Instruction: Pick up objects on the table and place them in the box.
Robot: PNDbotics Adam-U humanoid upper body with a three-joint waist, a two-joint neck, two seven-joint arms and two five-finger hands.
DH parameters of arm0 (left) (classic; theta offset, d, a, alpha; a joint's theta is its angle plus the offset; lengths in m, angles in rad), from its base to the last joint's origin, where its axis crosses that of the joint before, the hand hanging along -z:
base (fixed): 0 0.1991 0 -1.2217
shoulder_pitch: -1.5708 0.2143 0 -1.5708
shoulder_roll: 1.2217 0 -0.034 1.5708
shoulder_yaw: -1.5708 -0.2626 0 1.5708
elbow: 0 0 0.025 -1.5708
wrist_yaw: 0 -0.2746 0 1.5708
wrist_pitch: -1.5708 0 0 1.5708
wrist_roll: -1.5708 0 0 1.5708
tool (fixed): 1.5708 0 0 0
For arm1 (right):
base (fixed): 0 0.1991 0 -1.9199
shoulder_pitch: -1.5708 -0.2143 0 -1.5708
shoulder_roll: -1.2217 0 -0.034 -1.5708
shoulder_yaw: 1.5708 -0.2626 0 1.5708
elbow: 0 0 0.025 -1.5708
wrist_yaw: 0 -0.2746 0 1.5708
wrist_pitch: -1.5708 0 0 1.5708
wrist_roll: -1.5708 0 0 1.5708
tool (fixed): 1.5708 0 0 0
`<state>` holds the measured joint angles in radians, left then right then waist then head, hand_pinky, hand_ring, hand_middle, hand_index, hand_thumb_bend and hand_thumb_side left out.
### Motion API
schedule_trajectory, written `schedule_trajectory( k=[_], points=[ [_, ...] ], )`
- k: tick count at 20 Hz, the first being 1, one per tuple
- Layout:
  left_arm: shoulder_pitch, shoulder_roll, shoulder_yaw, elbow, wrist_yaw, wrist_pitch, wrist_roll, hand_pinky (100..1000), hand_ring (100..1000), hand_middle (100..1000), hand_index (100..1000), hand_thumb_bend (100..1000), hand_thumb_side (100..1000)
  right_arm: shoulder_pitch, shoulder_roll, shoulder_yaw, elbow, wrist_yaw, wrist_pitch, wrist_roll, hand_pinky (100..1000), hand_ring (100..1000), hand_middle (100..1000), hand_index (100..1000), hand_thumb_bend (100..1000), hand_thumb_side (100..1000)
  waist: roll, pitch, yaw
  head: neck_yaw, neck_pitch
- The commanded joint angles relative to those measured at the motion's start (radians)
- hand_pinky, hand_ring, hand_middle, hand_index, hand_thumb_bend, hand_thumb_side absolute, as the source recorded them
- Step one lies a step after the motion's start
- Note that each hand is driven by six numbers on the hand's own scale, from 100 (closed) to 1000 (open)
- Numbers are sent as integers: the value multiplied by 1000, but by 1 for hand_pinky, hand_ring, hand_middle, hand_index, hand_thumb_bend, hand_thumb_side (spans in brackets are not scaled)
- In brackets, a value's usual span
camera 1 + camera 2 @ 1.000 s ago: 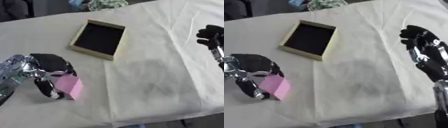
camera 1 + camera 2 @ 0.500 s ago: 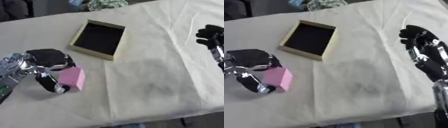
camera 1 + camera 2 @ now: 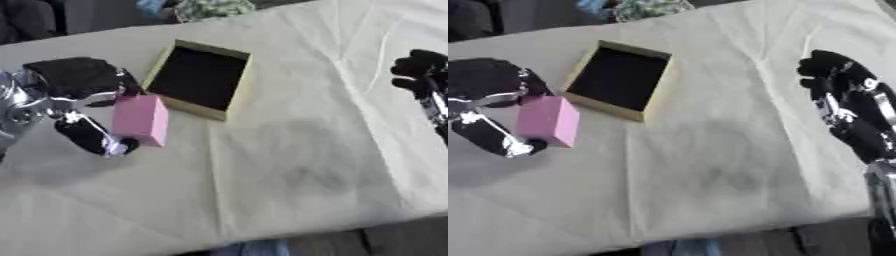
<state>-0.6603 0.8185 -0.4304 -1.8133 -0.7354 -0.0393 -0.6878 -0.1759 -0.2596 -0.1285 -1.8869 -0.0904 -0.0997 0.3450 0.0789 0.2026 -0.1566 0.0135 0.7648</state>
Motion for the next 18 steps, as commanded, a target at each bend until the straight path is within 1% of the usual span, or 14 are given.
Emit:
schedule_trajectory(
  k=[1, 6, 9, 12, 15, 16, 18],
  points=[
    [-52, -3, 24, 65, -16, 1, 4, 747, 548, 455, 695, 172, 448, -12, -15, 4, -18, -9, -2, 7, 859, 858, 789, 879, 100, 416, -1, -17, -5, -4, 5],
    [-141, -98, 23, 240, -87, -18, 28, 750, 559, 466, 704, 195, 455, -16, -16, 14, -18, -15, 0, 16, 859, 858, 789, 878, 100, 417, 6, -15, -27, -5, 0],
    [-188, -164, 32, 358, -150, -34, 65, 752, 564, 470, 707, 208, 459, -21, -15, 23, -19, -20, 1, 26, 859, 858, 789, 878, 100, 419, 10, -13, -43, -1, -9],
    [-224, -222, 53, 457, -223, -46, 113, 755, 573, 482, 717, 217, 468, -24, -16, 29, -18, -24, 3, 34, 859, 858, 789, 878, 100, 421, 16, -10, -57, 4, -16],
    [-245, -279, 88, 553, -299, -33, 176, 753, 581, 491, 724, 235, 477, -27, -14, 34, -17, -28, 5, 39, 859, 858, 789, 879, 100, 442, 19, -6, -70, 9, -22],
    [-250, -297, 100, 586, -320, -22, 203, 754, 591, 504, 739, 247, 480, -27, -14, 36, -17, -29, 6, 40, 859, 858, 789, 879, 100, 442, 19, -5, -75, 10, -23],
    [-261, -327, 122, 642, -364, 3, 265, 767, 637, 554, 789, 304, 496, -29, -14, 38, -17, -31, 7, 42, 859, 858, 789, 879, 100, 442, 20, -4, -83, 13, -26]
  ],
)
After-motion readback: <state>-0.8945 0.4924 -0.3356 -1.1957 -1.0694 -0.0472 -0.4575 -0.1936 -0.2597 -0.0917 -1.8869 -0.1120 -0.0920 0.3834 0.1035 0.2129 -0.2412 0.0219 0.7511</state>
